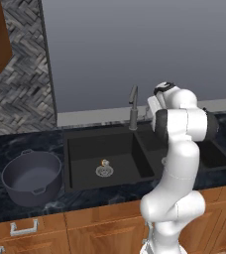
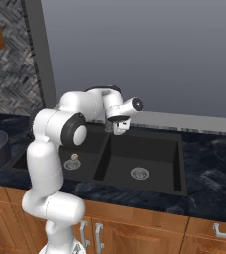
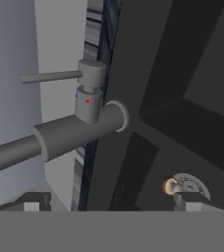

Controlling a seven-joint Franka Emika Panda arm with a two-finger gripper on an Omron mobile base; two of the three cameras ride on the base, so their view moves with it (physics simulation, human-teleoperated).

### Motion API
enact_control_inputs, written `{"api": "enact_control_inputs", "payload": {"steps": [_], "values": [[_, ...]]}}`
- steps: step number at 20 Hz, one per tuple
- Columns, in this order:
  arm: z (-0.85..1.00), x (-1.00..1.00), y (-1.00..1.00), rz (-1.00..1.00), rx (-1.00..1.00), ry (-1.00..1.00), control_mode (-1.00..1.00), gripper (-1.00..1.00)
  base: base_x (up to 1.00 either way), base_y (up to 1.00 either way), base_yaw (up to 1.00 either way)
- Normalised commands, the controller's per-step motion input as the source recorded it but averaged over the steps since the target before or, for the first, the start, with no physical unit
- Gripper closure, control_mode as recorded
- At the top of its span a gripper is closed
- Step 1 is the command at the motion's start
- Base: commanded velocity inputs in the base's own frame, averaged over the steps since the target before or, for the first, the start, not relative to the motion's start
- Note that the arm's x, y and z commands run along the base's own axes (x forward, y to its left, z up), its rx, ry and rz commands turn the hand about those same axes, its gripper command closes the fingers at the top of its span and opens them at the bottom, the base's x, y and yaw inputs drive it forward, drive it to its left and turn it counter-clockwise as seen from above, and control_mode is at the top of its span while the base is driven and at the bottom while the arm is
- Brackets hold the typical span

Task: Dump the mushroom from the pot into the sink. Then turn on the water and wash the mushroom. Then turn off the water and put the mushroom back in the pot.

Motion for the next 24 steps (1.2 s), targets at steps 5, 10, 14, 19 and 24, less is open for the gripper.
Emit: {"api": "enact_control_inputs", "payload": {"steps": [5,10,14,19,24], "values": [[-0.14,0.16,0.0,0.0,0.0,0.0,-1.0,-1.0,0.0,0.0,0.0],[-0.12,0.22,0.0,0.0,0.0,0.0,-1.0,-1.0,0.0,0.0,0.0],[-0.12,0.19,0.0,0.0,0.0,0.0,-1.0,-1.0,0.0,0.0,0.0],[-0.14,0.17,0.0,0.0,0.0,0.0,-1.0,-1.0,0.0,0.0,0.0],[-0.14,0.19,0.0,0.0,0.0,0.0,-1.0,-1.0,0.0,0.0,0.0]]}}
